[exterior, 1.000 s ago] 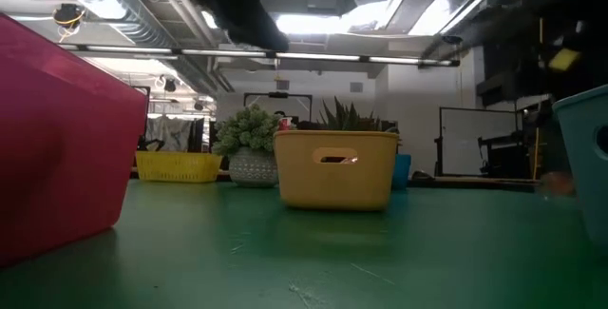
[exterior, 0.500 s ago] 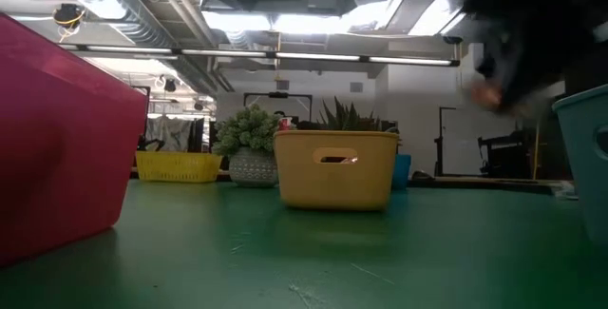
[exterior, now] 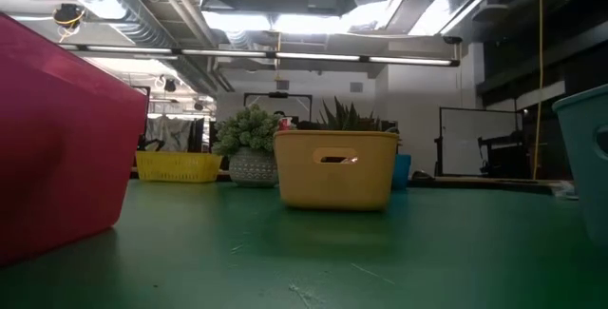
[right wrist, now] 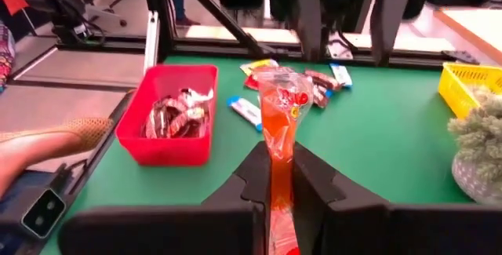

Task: Sort candy
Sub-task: Put the orange gummy into the yellow bin, then put the blue gummy into the yellow bin

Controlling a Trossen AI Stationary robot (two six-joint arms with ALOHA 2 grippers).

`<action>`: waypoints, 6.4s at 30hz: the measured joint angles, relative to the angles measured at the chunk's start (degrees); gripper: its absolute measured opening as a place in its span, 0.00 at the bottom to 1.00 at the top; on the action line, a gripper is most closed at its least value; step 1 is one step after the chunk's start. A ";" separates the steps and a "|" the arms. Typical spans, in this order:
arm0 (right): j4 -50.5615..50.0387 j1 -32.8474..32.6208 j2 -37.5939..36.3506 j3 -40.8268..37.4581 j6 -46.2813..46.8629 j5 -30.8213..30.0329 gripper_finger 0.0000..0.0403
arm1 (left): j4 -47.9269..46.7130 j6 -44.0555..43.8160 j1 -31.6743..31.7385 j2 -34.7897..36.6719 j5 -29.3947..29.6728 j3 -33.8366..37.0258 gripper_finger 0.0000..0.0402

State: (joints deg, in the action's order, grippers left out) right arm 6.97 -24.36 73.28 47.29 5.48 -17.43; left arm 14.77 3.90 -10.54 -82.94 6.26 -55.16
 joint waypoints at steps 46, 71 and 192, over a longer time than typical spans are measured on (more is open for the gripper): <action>15.69 0.02 5.75 0.02 -9.01 -1.05 0.08 | 12.92 8.68 -1.48 -4.22 -5.82 0.02 0.26; 15.16 0.04 5.64 0.02 -8.79 -1.36 0.26 | 12.48 3.88 -0.15 -3.87 -4.29 0.02 0.00; -66.50 64.28 9.18 -11.53 37.48 13.92 0.59 | -46.39 -9.92 49.72 10.12 15.25 0.02 0.29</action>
State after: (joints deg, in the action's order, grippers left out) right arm -59.53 39.92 82.46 35.76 42.96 -3.51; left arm -31.62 -6.02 39.18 -72.82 21.52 -55.13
